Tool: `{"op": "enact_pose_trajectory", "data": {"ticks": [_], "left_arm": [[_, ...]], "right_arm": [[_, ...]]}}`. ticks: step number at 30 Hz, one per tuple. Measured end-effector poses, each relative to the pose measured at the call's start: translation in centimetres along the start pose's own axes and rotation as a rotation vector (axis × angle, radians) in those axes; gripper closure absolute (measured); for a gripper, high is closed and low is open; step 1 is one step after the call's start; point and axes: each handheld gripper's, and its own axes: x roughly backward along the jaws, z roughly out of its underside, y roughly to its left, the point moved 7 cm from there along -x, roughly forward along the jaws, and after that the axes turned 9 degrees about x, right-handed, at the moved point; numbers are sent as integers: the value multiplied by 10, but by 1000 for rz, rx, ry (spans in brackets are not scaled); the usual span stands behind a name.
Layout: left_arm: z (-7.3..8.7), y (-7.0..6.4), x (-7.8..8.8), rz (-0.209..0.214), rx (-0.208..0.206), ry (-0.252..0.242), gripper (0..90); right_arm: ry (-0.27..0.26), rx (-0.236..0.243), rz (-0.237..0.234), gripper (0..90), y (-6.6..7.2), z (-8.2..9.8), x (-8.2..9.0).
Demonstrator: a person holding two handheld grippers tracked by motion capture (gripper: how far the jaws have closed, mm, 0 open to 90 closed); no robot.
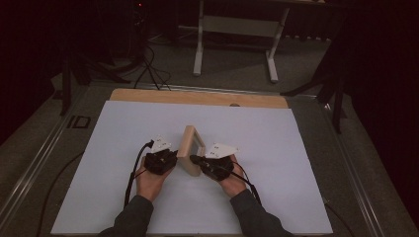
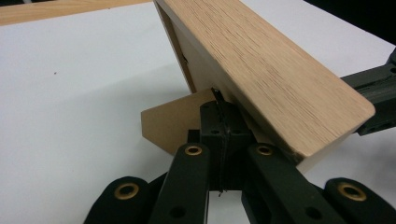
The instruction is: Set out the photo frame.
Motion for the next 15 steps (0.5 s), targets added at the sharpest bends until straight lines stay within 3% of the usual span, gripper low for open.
{"op": "enact_pose_trajectory", "data": {"ticks": [9, 15], "left_arm": [[-4, 7, 6, -30, 42, -36, 778], [-6, 12, 12, -27, 68, -46, 688]], "right_arm": [[1, -8, 13, 859, -3, 0, 2], [-4, -21, 23, 712, -9, 0, 8]]}}
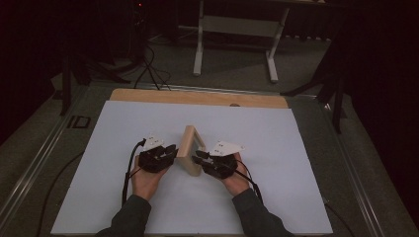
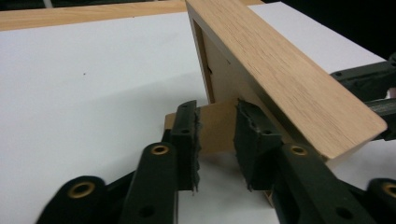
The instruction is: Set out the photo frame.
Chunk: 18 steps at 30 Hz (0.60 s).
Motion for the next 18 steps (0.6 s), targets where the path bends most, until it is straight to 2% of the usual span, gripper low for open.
{"op": "enact_pose_trajectory", "data": {"ticks": [2, 3, 9, 13, 14, 18], "left_arm": [[-1, 0, 2, 6, 2, -7, 657], [-2, 1, 5, -7, 4, -14, 640], [-6, 4, 12, -23, 29, -34, 575], [-8, 7, 17, -34, 44, -46, 550], [-11, 9, 22, -43, 61, -61, 537], [-15, 9, 27, -43, 82, -78, 489]], "right_arm": [[0, 2, 2, 677, -1, 0, 1], [2, 4, 3, 661, -1, 0, 1], [6, 2, 4, 594, -3, 0, 3], [8, -4, 10, 580, -5, 1, 4], [8, -6, 13, 565, -6, 1, 5], [5, -15, 20, 554, -8, 1, 7]]}}
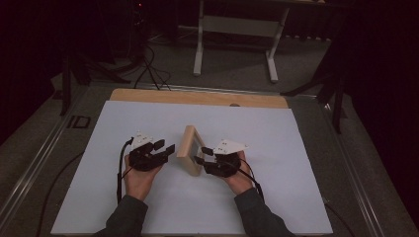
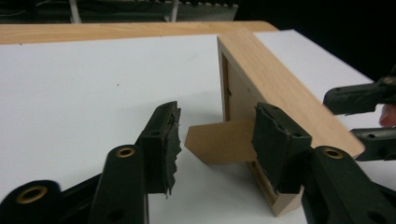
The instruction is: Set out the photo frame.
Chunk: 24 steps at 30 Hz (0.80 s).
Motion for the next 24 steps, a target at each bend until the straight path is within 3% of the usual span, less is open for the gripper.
{"op": "enact_pose_trajectory", "data": {"ticks": [6, 10, 18, 24], "left_arm": [[-6, -8, 8, 16, 10, -10, 446], [-8, -16, 10, 46, 16, 28, 415], [-9, -32, 13, 81, 10, 48, 396], [-4, -38, 8, 78, -7, 71, 380]], "right_arm": [[-6, -11, 14, 541, -5, 0, 4], [-8, -17, 18, 536, -7, 0, 6], [-14, -25, 29, 530, -11, 0, 9], [-19, -34, 36, 528, -13, -1, 11]]}}
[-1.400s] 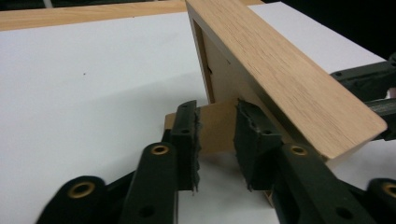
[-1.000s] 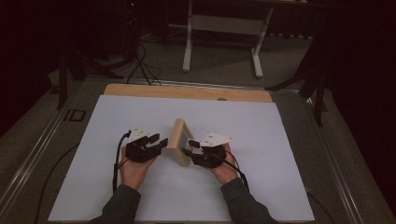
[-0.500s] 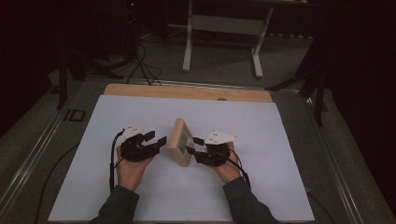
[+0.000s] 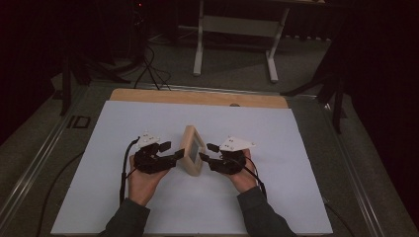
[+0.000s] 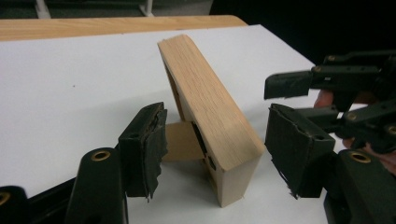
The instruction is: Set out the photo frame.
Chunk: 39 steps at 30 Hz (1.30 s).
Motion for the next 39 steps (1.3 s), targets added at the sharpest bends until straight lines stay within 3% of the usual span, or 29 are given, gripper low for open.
{"op": "enact_pose_trajectory", "data": {"ticks": [18, 24, 39], "left_arm": [[16, -7, -23, -6, -18, 68, 421], [18, -7, -24, 0, -16, 83, 499], [18, -7, -25, 14, -2, 91, 521]], "right_arm": [[-18, -14, 14, 524, -7, -2, 6], [-22, -12, 15, 524, -8, -2, 7], [-33, -14, 20, 522, -10, -4, 10]]}}
